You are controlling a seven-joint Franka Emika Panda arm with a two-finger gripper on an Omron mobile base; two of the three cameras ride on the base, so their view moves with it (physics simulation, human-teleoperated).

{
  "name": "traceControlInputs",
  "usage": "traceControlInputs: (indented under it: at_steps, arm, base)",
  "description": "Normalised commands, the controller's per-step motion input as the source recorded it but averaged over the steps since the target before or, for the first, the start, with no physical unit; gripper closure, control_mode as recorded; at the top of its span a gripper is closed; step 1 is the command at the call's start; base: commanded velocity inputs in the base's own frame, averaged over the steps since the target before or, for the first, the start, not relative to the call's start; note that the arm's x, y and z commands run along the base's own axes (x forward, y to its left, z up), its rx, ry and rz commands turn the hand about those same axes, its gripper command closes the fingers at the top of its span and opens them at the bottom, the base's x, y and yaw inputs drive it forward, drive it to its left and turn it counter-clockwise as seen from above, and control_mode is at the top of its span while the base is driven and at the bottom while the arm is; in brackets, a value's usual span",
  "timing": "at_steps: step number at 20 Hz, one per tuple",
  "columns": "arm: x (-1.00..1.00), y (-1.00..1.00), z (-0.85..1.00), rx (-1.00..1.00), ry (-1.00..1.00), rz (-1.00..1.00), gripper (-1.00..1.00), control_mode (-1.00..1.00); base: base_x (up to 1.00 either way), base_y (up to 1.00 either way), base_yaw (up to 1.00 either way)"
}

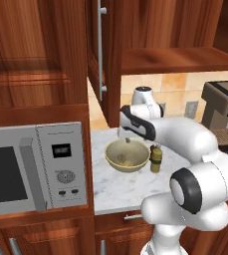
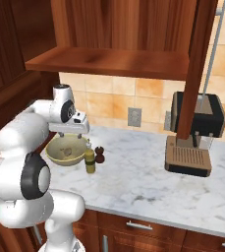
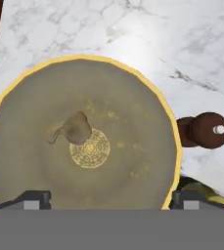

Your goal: Retrieve the bottle and the shaker from the cabinet and place them next to the mixing bowl on the counter. Then add garlic from the fridge to the mixing bowl.

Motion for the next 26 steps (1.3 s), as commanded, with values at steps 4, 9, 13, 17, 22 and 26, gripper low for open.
traceControlInputs:
  at_steps: [4, 9, 13, 17, 22, 26]
  arm:
    - [-0.83, -0.17, 0.59, 0.03, -0.14, -0.07, -1.00, -1.00]
    - [-0.83, -0.09, 0.64, 0.01, -0.21, -0.05, -1.00, -1.00]
    - [-0.33, -0.17, 1.00, 0.00, -0.15, -0.03, -1.00, -1.00]
    - [-0.56, -0.49, 0.96, 0.00, -0.12, -0.02, -1.00, -1.00]
    - [-0.88, -0.50, 0.65, 0.00, -0.10, -0.01, -1.00, -1.00]
    - [-1.00, -0.20, 0.44, 0.00, -0.14, 0.00, -1.00, -1.00]
  base:
    - [0.00, 0.00, 0.00]
    - [0.00, 0.00, 0.00]
    - [0.00, 0.00, 0.00]
    - [0.00, 0.00, 0.00]
    - [0.00, 0.00, 0.00]
    - [0.00, 0.00, 0.00]
